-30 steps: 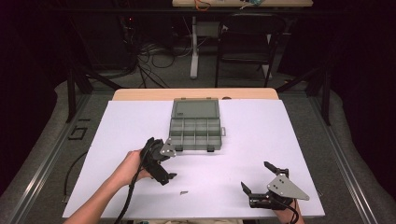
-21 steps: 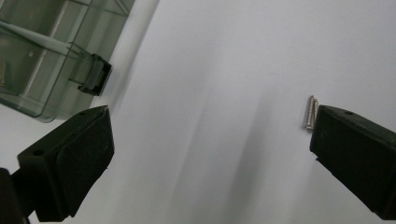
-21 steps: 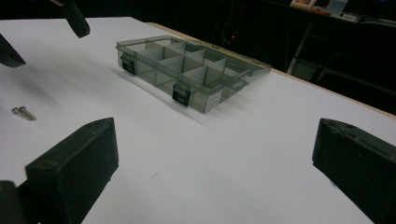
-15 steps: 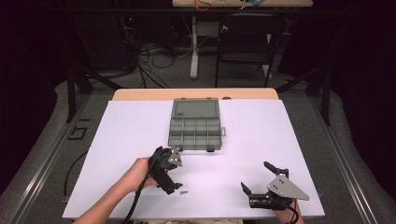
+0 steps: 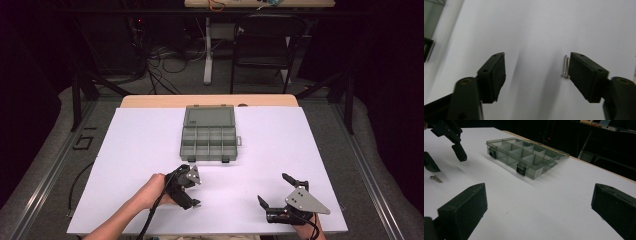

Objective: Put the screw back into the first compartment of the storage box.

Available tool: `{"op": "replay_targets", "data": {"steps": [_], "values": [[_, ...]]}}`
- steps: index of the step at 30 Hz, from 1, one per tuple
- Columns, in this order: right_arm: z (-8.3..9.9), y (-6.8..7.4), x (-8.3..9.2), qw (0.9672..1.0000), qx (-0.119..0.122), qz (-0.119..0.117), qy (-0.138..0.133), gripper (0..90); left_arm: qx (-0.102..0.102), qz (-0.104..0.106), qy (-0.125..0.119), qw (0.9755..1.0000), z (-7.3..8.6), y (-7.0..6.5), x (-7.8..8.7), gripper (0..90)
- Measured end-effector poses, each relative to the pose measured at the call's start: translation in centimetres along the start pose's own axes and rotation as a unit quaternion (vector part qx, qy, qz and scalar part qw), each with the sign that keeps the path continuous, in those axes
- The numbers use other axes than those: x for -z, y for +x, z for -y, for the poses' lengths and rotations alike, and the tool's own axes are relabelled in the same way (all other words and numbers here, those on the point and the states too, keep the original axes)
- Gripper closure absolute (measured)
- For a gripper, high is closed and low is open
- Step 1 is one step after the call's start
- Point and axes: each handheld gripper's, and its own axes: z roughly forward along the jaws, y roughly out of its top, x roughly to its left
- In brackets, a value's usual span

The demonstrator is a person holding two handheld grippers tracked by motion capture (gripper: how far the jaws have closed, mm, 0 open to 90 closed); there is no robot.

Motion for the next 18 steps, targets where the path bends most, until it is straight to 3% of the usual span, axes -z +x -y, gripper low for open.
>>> {"op": "replay_targets", "data": {"steps": [7,13,17,18], "values": [[0.0,0.0,0.0,1.0,0.0,0.0,0.001,0.0,-0.007,0.026,0.0,0.9996,-0.2,-0.4,-0.4,47.9],[0.0,0.0,0.0,1.0,0.0,0.0,0.0,0.0,-0.016,0.042,0.013,0.9989,0.0,-0.6,-1.0,61.4],[0.0,0.0,-0.1,1.0,0.001,0.002,-0.001,0.0,-0.022,0.042,0.016,0.9987,0.1,-0.4,-1.0,68.3],[0.0,0.0,-0.1,1.0,0.002,0.001,0.002,0.0,-0.015,0.041,0.011,0.999,0.2,-0.4,-1.0,70.0]]}}
